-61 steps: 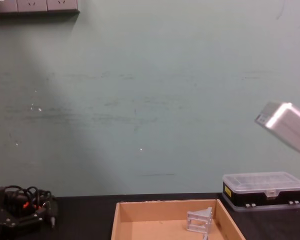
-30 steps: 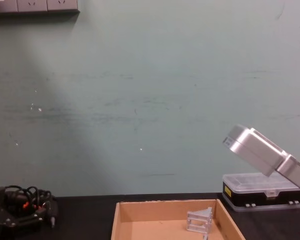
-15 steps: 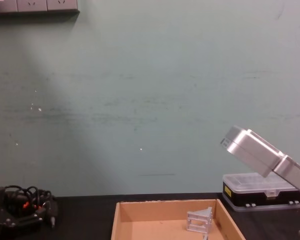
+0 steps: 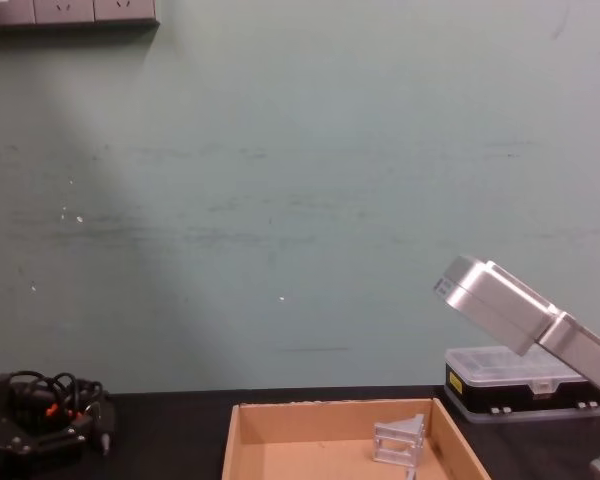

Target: Use one hand to pick up the angle iron from the table and place it into the box.

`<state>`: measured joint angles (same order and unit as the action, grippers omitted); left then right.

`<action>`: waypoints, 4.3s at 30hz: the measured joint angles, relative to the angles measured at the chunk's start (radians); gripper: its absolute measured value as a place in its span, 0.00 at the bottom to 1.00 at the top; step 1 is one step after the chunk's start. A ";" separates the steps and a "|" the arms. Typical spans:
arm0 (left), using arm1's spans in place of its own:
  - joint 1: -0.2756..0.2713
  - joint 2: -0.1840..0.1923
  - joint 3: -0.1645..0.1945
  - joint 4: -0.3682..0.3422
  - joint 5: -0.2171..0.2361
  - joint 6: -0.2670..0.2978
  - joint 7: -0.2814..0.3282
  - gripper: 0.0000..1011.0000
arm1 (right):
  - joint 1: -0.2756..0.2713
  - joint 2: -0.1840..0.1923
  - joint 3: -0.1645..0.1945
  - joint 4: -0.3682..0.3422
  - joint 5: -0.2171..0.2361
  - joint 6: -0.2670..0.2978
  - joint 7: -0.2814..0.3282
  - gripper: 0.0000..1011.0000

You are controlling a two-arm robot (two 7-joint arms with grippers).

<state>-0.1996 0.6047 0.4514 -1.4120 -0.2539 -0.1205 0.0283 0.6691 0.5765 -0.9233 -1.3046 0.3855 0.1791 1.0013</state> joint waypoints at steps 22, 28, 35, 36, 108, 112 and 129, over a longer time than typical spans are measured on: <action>0.000 0.000 0.000 0.000 0.000 0.000 0.000 0.99 | 0.005 0.002 -0.007 0.007 0.000 0.008 0.007 0.95; 0.000 0.000 0.000 0.000 0.000 0.000 0.000 0.99 | 0.005 0.001 -0.007 0.008 0.001 0.010 0.006 0.80; 0.000 0.000 0.000 0.000 0.000 0.000 0.000 0.99 | 0.005 0.000 -0.006 0.008 0.002 0.010 0.006 0.59; 0.000 0.000 0.000 0.000 0.000 0.000 0.000 0.99 | 0.005 0.000 -0.005 0.007 0.003 0.010 0.005 0.57; 0.000 0.000 0.000 0.000 0.000 0.000 0.000 0.99 | 0.129 -0.301 0.121 0.420 -0.129 -0.171 -0.228 0.45; 0.000 0.000 0.000 0.000 0.000 0.000 0.000 0.99 | 0.129 -0.304 0.128 0.421 -0.137 -0.166 -0.224 0.56; 0.000 0.000 0.000 0.000 0.000 0.000 0.000 0.99 | 0.071 -0.277 0.204 0.320 -0.150 -0.138 -0.278 0.99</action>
<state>-0.1995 0.6047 0.4514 -1.4120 -0.2539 -0.1205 0.0283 0.7403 0.2998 -0.7190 -0.9843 0.2352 0.0415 0.7231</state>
